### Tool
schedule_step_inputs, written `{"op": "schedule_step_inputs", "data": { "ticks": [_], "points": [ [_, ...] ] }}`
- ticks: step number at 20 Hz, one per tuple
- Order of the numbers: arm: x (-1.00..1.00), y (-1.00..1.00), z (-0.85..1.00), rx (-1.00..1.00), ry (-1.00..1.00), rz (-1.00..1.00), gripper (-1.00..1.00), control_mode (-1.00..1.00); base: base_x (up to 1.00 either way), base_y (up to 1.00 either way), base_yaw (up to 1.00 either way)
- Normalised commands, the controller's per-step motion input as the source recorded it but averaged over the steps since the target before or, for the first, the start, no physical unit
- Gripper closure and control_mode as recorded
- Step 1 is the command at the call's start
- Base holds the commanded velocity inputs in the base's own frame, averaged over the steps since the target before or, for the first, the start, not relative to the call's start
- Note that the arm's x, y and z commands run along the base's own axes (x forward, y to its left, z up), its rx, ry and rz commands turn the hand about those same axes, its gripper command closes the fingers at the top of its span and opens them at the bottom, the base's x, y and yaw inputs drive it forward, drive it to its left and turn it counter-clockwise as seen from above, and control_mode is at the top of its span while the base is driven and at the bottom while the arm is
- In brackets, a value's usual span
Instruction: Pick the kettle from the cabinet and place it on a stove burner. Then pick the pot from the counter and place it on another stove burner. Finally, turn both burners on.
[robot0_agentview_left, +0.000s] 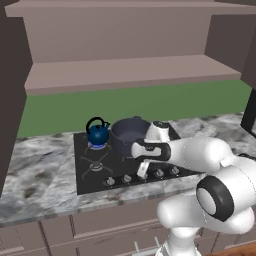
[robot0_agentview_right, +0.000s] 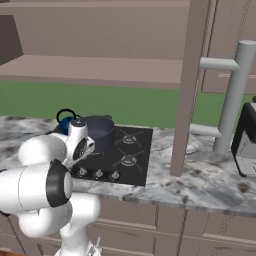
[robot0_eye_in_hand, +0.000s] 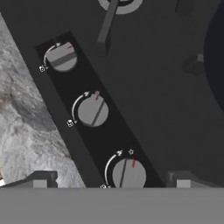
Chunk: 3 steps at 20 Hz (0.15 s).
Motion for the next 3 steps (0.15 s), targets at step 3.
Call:
{"op": "schedule_step_inputs", "data": {
  "ticks": [3],
  "points": [
    [-0.06,0.02,0.22,-0.02,0.01,0.00,-1.00,-1.00,0.00,0.00,0.00]
  ]
}}
